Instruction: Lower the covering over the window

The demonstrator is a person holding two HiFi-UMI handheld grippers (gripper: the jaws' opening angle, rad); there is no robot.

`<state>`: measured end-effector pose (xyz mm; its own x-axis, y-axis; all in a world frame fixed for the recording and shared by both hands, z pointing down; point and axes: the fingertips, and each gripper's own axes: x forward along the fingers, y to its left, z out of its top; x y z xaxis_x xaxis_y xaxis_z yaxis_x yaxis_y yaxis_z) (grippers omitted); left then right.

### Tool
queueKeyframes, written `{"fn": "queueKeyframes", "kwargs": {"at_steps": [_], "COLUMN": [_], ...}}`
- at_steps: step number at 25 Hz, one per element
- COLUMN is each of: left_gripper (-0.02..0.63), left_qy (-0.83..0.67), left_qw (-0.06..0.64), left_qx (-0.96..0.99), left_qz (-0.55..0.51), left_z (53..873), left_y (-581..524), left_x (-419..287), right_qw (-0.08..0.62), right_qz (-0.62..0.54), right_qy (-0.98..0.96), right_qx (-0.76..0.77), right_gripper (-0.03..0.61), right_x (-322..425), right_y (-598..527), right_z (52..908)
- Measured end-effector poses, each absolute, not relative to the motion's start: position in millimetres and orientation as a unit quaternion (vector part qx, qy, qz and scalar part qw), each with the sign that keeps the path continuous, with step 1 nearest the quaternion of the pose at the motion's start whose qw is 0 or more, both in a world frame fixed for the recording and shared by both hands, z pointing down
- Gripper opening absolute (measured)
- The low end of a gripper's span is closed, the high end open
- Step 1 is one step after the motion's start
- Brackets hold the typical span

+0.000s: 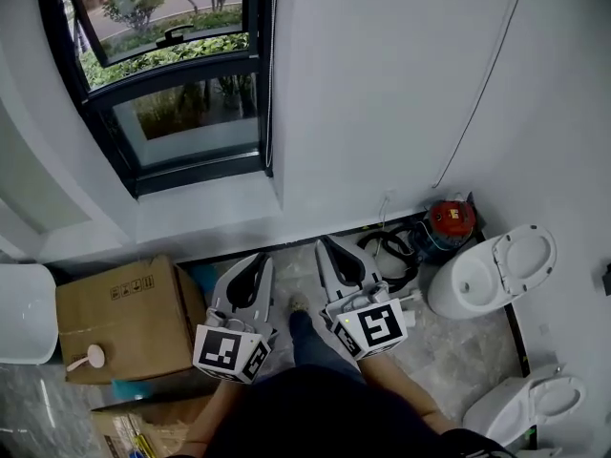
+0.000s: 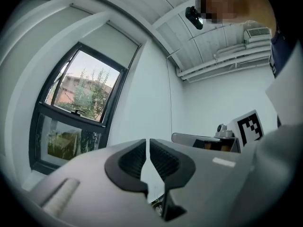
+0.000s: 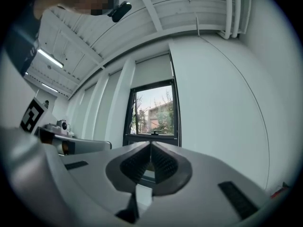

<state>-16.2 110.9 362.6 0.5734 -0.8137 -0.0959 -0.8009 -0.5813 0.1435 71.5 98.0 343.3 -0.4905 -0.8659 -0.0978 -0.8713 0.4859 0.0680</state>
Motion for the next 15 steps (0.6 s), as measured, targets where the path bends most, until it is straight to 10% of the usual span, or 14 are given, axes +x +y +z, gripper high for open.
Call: {"fn": "queueKeyframes", "kwargs": {"at_steps": [15], "left_gripper": [0.069], "left_qy": [-0.499], "left_qw": [0.035], "left_qx": [0.862], "left_qz": [-0.084], "left_z": [347.0], "left_y": [-76.3], "left_x": [-36.7], "right_qw": [0.036], "right_qz": [0.07], "right_qy": [0.896], "right_qx": [-0.437], "right_gripper": [0.012], "right_x": [40.7], "right_y": [-109.4], "right_z": [326.6]}}
